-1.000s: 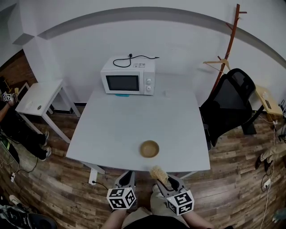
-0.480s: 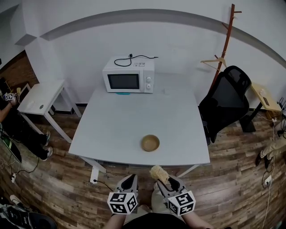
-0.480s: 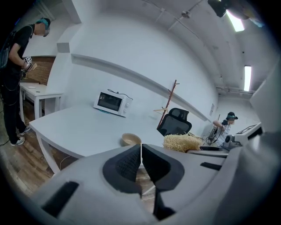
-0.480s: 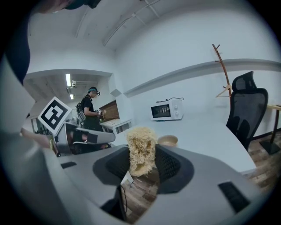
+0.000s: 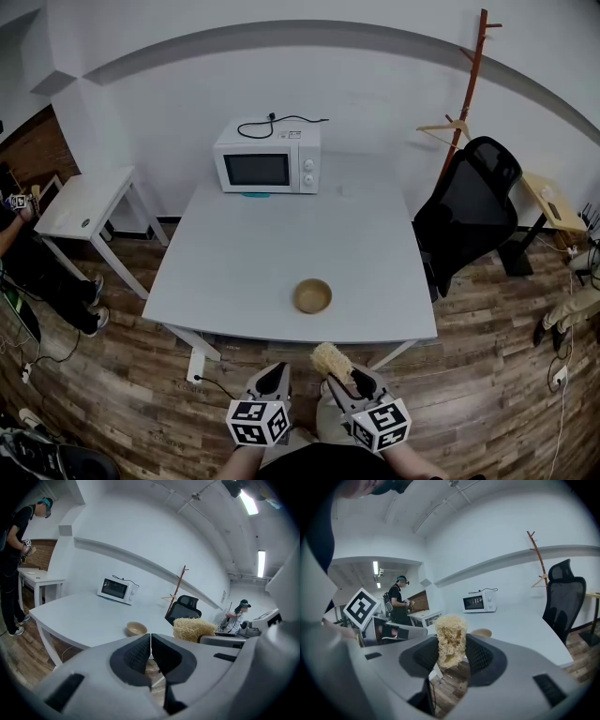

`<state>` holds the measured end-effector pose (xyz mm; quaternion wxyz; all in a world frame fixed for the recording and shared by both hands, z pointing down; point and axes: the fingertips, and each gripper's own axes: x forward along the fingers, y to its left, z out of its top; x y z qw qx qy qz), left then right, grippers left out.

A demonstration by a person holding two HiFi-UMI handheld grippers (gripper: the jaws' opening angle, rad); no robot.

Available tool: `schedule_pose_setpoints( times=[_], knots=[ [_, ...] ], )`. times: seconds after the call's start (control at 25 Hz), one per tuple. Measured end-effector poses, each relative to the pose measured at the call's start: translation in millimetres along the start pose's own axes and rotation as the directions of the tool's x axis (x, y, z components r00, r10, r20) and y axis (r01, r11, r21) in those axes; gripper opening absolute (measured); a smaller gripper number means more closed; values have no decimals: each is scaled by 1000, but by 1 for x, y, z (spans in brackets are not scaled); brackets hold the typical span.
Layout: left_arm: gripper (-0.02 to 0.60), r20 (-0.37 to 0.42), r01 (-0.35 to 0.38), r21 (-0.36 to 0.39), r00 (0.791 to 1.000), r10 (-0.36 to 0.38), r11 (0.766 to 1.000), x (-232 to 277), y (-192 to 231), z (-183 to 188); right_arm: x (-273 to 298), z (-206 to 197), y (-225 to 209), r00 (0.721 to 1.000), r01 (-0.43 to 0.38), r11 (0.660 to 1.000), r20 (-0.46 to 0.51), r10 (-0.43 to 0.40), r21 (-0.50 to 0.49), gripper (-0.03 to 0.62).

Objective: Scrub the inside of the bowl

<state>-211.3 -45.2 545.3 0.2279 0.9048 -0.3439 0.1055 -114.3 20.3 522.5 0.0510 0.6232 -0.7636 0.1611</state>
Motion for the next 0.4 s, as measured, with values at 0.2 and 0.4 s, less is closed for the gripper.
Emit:
schedule_pose_setpoints(
  times=[0.2, 0.4],
  knots=[
    [23, 2, -3, -2, 1000, 3, 1000, -1, 0, 1, 0, 2, 0, 1000, -2, 1000, 2, 2, -8, 170],
    [21, -4, -3, -4, 1000, 3, 1000, -2, 3, -1, 3, 1, 4, 1000, -9, 1000, 1, 9, -14, 170]
  ],
)
